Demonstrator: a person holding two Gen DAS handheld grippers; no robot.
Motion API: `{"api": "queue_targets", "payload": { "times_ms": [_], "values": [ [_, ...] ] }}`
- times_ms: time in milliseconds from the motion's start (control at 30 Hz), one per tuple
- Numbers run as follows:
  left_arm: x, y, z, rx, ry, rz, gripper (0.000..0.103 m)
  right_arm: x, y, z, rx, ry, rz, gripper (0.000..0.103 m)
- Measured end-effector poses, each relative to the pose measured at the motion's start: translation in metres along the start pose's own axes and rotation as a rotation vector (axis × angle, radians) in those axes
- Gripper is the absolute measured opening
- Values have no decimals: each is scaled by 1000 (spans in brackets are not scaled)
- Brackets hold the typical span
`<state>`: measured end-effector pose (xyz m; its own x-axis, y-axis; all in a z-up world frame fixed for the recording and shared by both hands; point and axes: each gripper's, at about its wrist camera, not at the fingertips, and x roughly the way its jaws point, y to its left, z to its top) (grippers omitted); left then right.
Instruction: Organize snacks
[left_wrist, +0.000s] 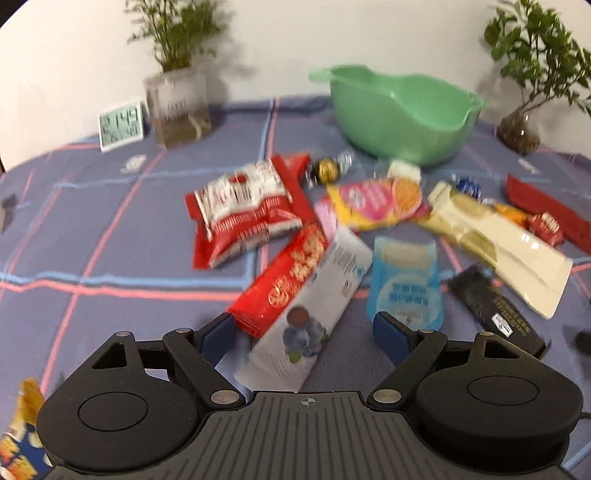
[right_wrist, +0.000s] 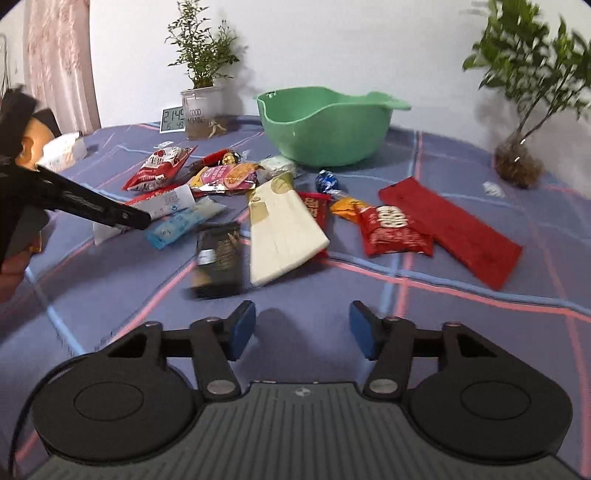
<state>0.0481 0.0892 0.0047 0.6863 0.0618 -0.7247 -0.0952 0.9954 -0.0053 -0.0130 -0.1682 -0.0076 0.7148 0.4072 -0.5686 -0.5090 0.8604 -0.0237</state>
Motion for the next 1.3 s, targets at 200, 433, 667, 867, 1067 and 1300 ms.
{"api": "queue_targets", "payload": {
  "times_ms": [200, 433, 667, 867, 1067, 1300],
  "values": [
    [-14, -7, -10, 28, -13, -60, 103, -3, 19, 27, -60, -81, 83, 75],
    [-31, 5, -15, 15, -41, -54, 103, 48, 56, 42, -26, 31, 167, 71],
    [-34, 0, 3, -12, -72, -118, 103, 53, 62, 31, -55, 23, 78, 41],
    [-14, -29, 15, 51, -56, -165, 103, 29, 41, 13, 10, 21, 61, 40],
    [13, -45, 24, 82, -23, -151, 103, 6, 24, -1, 50, 22, 49, 41],
    [17, -52, 26, 96, -13, -143, 103, 15, 37, 3, 14, 22, 21, 57]
  ]
}}
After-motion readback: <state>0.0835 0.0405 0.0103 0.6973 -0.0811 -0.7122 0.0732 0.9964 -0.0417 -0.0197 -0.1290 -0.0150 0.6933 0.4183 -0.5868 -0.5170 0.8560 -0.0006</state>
